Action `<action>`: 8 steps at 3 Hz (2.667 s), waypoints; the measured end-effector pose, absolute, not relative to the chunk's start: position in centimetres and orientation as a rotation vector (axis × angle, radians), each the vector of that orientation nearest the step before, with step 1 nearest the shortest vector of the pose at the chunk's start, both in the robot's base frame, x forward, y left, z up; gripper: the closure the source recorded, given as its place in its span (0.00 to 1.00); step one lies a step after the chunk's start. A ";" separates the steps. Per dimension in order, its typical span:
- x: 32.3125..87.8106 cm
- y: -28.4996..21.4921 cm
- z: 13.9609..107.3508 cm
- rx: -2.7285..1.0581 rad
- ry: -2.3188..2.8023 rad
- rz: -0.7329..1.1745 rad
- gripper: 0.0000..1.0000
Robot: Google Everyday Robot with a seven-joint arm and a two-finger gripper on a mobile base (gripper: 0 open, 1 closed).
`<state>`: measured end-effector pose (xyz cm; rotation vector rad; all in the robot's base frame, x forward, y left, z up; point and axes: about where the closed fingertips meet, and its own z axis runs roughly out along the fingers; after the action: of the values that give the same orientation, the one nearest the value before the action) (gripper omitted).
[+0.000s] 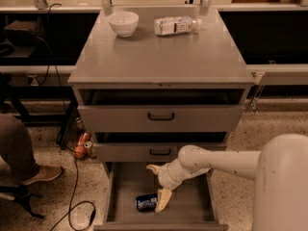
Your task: Pick pepsi can from bottom drawer and place on counter
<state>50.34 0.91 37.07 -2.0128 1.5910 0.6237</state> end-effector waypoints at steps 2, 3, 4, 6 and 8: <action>50.3 0.3 31.7 -1.910 1.607 0.693 0.00; 50.5 0.8 30.3 -1.897 1.550 0.679 0.00; 51.5 2.0 27.5 -1.900 1.484 0.666 0.00; 54.1 4.6 22.1 -1.903 1.418 0.628 0.00; 54.4 5.1 17.3 -1.990 1.437 0.543 0.00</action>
Offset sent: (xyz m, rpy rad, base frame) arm 0.0029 -0.0061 -0.0338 0.0549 0.0185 -0.0395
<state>54.40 5.09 17.35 -1.9897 1.4371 0.5434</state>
